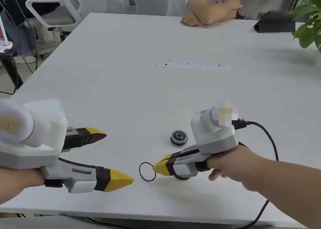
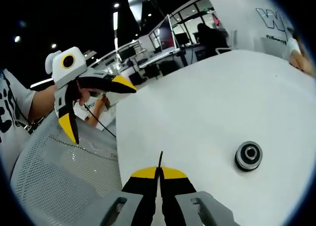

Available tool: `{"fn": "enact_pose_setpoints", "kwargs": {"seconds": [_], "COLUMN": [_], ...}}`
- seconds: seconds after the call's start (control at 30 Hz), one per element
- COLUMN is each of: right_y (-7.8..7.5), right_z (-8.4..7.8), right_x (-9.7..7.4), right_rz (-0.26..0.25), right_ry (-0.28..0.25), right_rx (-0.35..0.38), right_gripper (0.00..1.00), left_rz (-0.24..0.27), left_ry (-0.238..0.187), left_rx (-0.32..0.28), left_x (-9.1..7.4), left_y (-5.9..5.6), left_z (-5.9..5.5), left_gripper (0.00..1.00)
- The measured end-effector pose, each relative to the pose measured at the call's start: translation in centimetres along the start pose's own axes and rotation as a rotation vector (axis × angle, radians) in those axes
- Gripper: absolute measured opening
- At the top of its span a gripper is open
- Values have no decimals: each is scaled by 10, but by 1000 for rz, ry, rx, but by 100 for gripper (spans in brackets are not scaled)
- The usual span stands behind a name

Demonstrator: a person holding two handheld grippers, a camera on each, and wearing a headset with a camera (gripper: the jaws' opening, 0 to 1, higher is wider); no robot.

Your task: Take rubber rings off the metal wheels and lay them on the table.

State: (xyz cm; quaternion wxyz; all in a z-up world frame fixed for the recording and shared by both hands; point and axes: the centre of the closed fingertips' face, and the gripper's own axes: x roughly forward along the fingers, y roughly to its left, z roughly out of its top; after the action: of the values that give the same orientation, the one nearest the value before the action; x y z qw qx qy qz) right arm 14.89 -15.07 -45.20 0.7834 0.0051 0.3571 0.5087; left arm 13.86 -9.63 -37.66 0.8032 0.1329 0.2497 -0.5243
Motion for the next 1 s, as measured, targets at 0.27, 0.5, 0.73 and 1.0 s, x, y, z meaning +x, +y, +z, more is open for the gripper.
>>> {"fn": "enact_pose_setpoints", "kwargs": {"seconds": [0.27, 0.5, 0.73, 1.0], "right_y": [-6, -13, -14, -16], "right_z": [21, 35, 35, 34], "right_x": [-5, -12, -17, -27], "right_rz": [-42, -77, -76, -83], "right_ry": [-97, -168, -172, -182], "right_rx": [-38, -53, -53, -44], "right_gripper": [3, 24, 25, 26], "left_rz": [0, -1, -2, -6], "left_ry": [-2, -1, 1, 7], "left_rx": [1, 3, 9, 13], "left_x": [0, 0, 1, 2], "left_y": [1, 1, 0, -1], "left_z": [2, 3, 4, 4], "left_gripper": [71, 71, 71, 70]}}
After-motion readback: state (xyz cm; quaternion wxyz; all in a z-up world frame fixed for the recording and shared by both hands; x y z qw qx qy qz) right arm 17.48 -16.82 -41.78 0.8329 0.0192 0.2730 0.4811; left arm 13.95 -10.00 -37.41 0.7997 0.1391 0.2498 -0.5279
